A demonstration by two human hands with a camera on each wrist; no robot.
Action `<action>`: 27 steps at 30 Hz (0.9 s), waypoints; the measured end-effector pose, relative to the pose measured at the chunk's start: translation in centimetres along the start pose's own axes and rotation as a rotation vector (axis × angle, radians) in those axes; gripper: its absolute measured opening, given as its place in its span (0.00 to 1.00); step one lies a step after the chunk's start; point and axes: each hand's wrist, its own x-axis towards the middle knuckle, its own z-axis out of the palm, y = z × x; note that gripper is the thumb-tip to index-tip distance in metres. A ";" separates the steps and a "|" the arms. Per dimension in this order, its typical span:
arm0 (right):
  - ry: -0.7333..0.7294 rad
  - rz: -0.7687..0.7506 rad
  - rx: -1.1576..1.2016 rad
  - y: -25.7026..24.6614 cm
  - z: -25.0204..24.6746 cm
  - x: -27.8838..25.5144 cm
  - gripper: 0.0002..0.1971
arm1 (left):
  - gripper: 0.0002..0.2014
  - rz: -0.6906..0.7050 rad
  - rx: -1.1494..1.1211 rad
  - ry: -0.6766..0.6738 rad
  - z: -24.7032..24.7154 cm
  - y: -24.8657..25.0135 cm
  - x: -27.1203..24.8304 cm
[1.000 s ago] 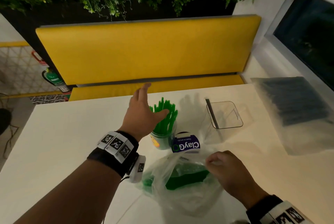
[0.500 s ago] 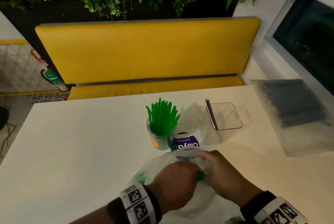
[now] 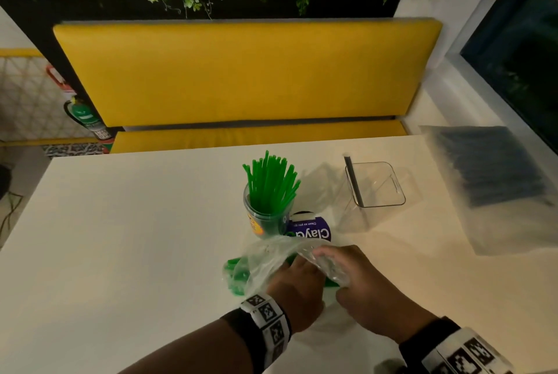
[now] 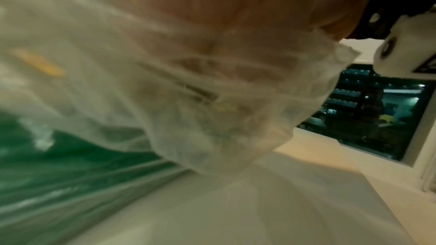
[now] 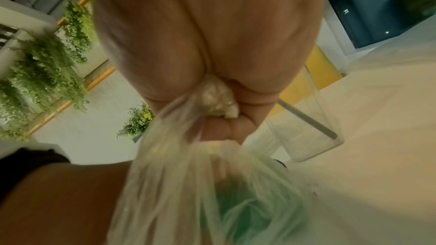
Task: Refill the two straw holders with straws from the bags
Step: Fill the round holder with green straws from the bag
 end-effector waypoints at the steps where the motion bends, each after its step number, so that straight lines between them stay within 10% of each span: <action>1: 0.008 -0.013 -0.011 0.1 0.0 0.0 0.35 | 0.30 -0.022 0.019 -0.032 0.1 0.2 0.2; 10: 0.221 -0.134 -0.161 -0.5 0.2 -0.1 0.22 | 0.14 -0.001 0.074 -0.105 -1.3 0.5 0.5; 27: 0.481 -0.068 -0.212 1.3 -1.6 1.3 0.20 | 0.04 0.124 -0.861 0.198 -9.8 -1.1 -5.4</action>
